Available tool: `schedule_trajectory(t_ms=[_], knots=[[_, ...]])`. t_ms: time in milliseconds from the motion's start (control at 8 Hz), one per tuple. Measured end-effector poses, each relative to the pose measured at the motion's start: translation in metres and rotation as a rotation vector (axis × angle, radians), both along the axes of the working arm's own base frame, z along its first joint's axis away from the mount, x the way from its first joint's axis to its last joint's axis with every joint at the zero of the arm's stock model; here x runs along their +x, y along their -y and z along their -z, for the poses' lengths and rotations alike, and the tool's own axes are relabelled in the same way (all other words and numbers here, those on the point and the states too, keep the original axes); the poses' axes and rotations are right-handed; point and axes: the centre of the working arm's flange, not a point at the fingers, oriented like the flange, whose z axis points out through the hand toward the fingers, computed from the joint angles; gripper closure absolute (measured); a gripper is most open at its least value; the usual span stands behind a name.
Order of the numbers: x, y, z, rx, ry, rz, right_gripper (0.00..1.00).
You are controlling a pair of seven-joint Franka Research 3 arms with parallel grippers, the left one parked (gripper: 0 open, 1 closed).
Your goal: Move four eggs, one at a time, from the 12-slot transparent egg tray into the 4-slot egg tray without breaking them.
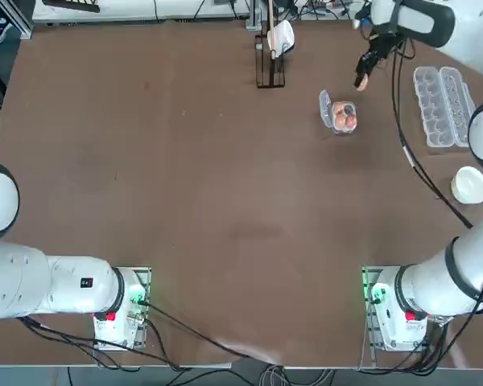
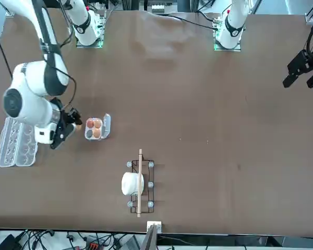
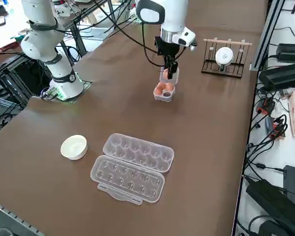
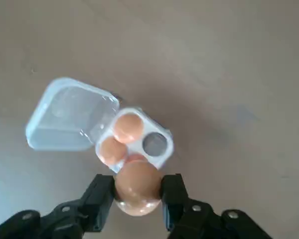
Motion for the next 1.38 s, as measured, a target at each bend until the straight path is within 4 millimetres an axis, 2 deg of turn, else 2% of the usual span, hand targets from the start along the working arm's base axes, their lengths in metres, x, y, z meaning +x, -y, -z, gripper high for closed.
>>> schedule_trajectory(t_ms=[125,500,1375], knots=[[-0.003,-0.01,0.014,-0.004,0.003,0.006,0.44],[-0.007,-0.007,0.049,-0.008,0.028,0.016,0.44],[-0.013,0.0,0.083,-0.021,0.008,0.025,0.44]])
